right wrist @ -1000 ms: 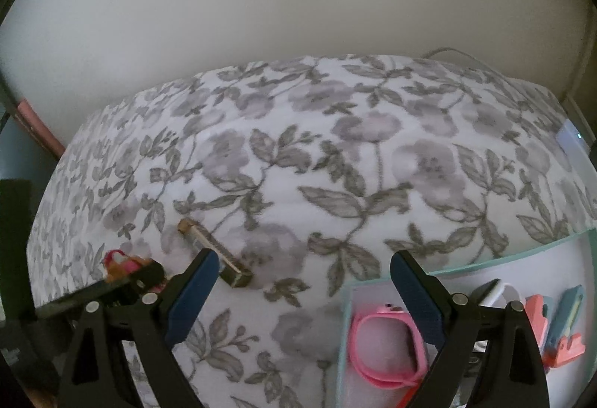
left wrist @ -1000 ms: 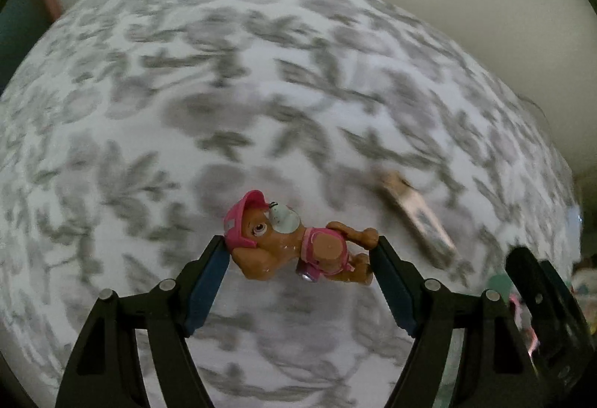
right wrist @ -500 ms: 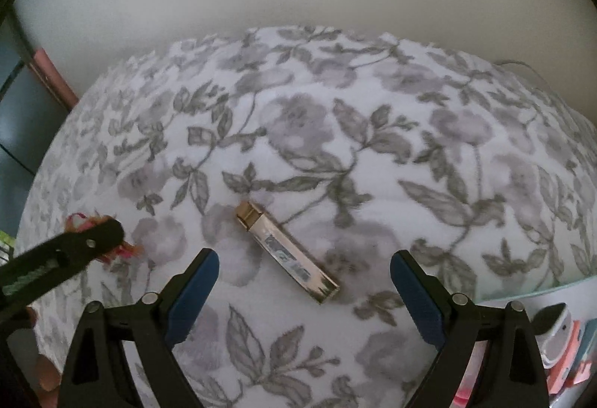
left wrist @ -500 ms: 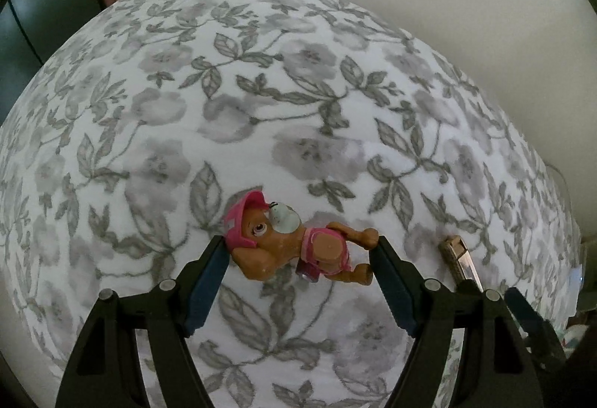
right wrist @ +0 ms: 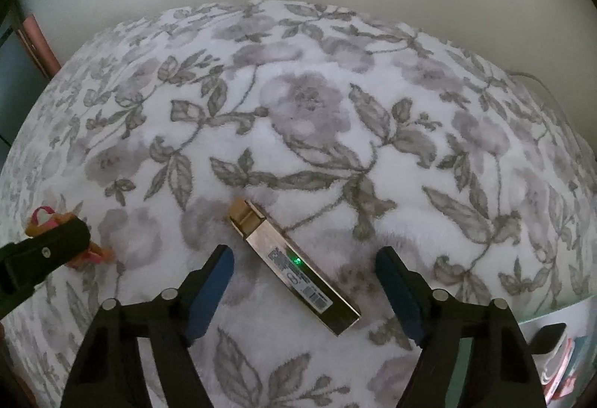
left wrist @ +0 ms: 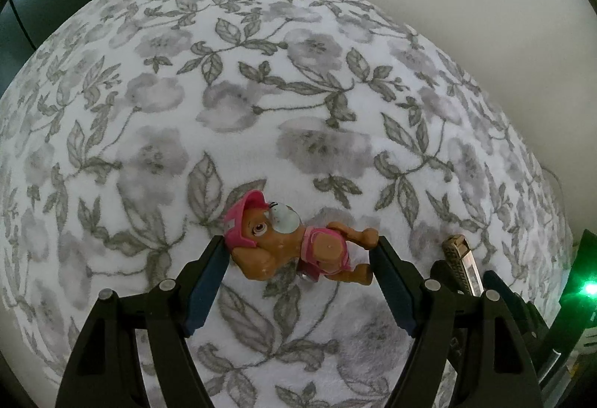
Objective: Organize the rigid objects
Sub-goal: 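Grasp the gold USB stick with the right gripper while the left gripper holds the figure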
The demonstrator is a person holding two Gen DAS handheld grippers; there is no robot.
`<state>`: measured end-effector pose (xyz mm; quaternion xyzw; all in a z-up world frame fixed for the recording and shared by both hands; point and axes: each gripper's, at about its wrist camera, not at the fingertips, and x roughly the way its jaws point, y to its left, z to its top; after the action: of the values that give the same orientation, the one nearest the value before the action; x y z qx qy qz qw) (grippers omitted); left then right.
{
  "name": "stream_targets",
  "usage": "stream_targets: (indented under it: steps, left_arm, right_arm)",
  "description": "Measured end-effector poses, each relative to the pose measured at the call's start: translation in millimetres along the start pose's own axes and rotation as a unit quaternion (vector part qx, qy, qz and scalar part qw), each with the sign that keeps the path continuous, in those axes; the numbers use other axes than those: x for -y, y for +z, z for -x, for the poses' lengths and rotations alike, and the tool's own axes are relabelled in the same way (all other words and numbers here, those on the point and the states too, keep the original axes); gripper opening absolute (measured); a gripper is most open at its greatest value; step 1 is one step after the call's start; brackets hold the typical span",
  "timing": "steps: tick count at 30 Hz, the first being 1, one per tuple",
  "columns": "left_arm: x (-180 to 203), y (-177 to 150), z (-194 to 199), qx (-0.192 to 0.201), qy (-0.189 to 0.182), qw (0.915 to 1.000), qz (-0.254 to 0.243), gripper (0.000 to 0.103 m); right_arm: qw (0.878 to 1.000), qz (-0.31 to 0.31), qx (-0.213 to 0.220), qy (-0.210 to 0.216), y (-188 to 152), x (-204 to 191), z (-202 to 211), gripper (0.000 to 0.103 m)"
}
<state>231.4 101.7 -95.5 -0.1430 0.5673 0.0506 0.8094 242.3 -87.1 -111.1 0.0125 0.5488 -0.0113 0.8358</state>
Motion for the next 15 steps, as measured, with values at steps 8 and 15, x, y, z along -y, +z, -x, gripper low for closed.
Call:
stream_targets:
  steps: [8, 15]
  left_arm:
    - [-3, 1, -1, -0.005, -0.004, 1.0000, 0.006, 0.078]
    - [-1, 1, -2, -0.010, -0.009, 0.9999, 0.001, 0.078]
  right_arm:
    - [1.000, -0.004, 0.005, 0.009, 1, -5, 4, 0.044]
    - [1.000, -0.014, -0.001, 0.018, -8, 0, 10, 0.026]
